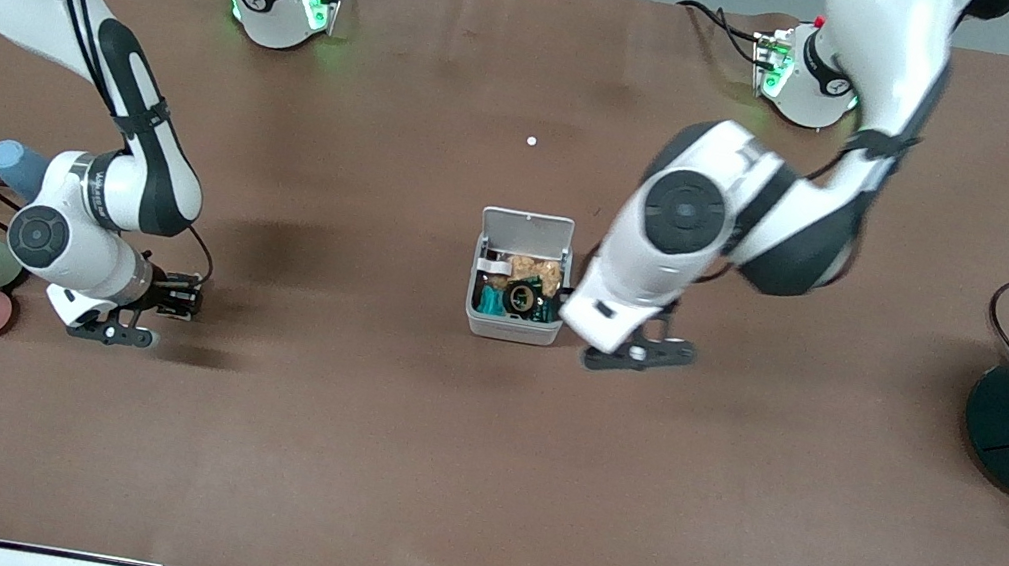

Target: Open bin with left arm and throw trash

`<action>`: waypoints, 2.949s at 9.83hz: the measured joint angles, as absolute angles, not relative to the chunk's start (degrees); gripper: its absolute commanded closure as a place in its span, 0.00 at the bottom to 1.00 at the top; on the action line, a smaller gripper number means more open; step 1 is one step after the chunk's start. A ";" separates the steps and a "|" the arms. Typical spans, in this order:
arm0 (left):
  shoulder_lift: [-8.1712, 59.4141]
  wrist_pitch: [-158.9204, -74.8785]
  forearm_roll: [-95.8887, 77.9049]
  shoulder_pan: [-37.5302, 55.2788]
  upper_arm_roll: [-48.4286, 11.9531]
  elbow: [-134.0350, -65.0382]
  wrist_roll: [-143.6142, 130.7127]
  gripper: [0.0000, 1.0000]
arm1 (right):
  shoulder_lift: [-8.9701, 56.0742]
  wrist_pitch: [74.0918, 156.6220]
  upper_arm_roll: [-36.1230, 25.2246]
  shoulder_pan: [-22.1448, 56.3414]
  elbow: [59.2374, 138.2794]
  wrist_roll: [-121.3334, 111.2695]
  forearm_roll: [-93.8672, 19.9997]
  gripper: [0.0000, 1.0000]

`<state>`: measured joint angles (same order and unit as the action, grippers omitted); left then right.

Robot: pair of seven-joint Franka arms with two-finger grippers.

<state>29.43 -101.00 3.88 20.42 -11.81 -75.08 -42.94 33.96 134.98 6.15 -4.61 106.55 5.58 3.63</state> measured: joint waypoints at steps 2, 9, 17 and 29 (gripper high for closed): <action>24.88 -94.47 3.83 14.20 -11.84 -75.13 -37.59 0.00 | 32.82 131.32 8.51 -1.61 103.54 11.29 -0.33 0.49; 13.13 -86.42 3.33 -1.79 -11.88 -75.26 -24.99 0.00 | 31.80 130.55 19.95 10.34 97.31 40.54 -1.76 0.49; 1.60 -83.32 0.85 5.71 -0.10 -84.40 -15.03 0.00 | 34.33 130.73 19.41 24.77 90.38 57.32 -1.39 0.47; -4.35 -88.98 0.85 9.51 4.38 -92.39 -3.30 0.00 | 34.96 129.40 16.62 24.34 87.63 57.20 1.36 0.00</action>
